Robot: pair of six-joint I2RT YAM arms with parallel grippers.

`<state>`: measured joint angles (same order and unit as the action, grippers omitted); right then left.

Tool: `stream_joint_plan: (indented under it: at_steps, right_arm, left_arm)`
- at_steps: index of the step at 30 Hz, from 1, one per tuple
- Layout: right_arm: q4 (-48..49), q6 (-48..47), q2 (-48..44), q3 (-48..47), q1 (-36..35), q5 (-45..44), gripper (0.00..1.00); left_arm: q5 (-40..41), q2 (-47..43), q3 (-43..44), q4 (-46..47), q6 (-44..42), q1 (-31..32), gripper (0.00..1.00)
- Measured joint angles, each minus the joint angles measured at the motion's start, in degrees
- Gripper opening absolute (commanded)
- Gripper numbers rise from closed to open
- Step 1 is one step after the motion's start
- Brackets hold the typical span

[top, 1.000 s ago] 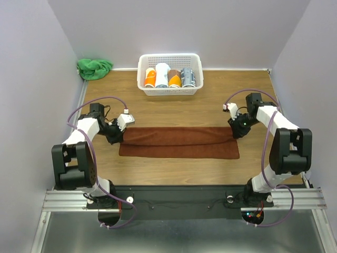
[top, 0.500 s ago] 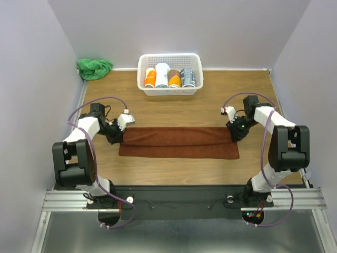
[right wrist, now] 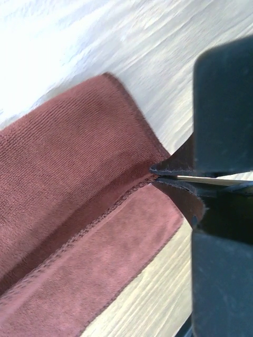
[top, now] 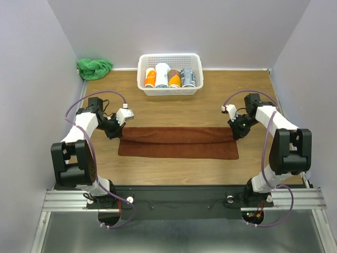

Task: Roll the towels
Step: Fold the towel

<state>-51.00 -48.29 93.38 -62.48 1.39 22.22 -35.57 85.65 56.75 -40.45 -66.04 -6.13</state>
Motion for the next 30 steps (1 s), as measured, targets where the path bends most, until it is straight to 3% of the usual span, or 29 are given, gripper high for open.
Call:
stream_joint_plan:
  at_steps: [12, 20, 30]
  right_arm:
    - [-3.3, -5.1, -9.3, 2.6, 0.0, -1.4, 0.01]
    - [-3.1, -6.4, -5.7, 9.9, -0.4, -1.4, 0.01]
    - [-1.2, -5.8, -3.1, 10.3, -0.8, -1.4, 0.01]
  left_arm:
    - [1.6, -4.2, 0.5, -6.5, -5.6, 0.0, 0.0]
    - [4.3, -3.1, -4.7, -5.6, -6.8, 0.0, 0.0]
    - [5.7, 0.6, -5.8, -0.9, -4.3, 0.1, 0.0]
